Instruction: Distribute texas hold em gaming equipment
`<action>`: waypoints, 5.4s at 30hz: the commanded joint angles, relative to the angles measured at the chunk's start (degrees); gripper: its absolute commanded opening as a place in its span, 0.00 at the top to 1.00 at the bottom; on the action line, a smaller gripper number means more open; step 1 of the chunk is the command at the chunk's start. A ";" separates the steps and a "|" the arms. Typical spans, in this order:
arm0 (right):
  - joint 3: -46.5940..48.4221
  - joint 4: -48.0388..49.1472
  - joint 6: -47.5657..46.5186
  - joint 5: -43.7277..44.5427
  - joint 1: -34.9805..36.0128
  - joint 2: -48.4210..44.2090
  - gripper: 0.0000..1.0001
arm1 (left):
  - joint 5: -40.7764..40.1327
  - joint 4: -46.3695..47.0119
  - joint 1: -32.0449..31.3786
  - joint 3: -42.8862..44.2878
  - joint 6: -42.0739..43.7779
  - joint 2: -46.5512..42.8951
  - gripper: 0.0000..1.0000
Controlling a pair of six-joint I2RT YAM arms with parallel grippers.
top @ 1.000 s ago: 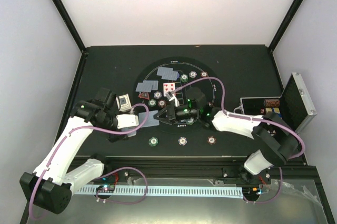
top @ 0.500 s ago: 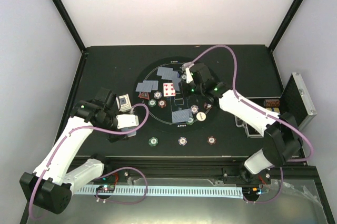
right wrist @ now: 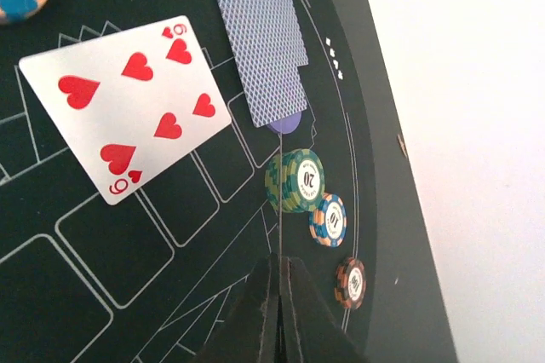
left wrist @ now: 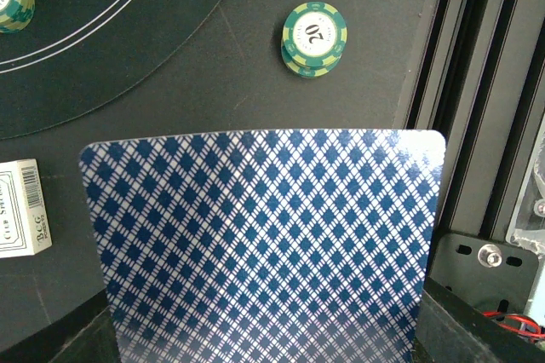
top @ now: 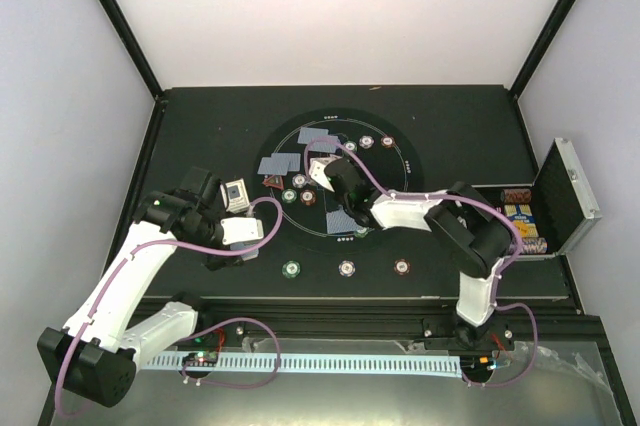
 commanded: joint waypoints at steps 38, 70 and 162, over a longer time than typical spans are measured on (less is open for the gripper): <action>18.68 -35.17 22.48 -22.70 -6.17 2.51 0.46 | -0.93 -0.67 0.21 1.79 -0.42 -2.07 0.98; 21.05 -35.76 33.45 -14.81 -4.16 13.54 0.51 | -1.54 -1.11 0.21 2.79 -0.46 -0.29 0.98; -8.70 29.46 113.12 -71.61 11.29 -0.92 0.60 | -0.64 -2.63 0.21 3.53 0.47 -0.77 0.99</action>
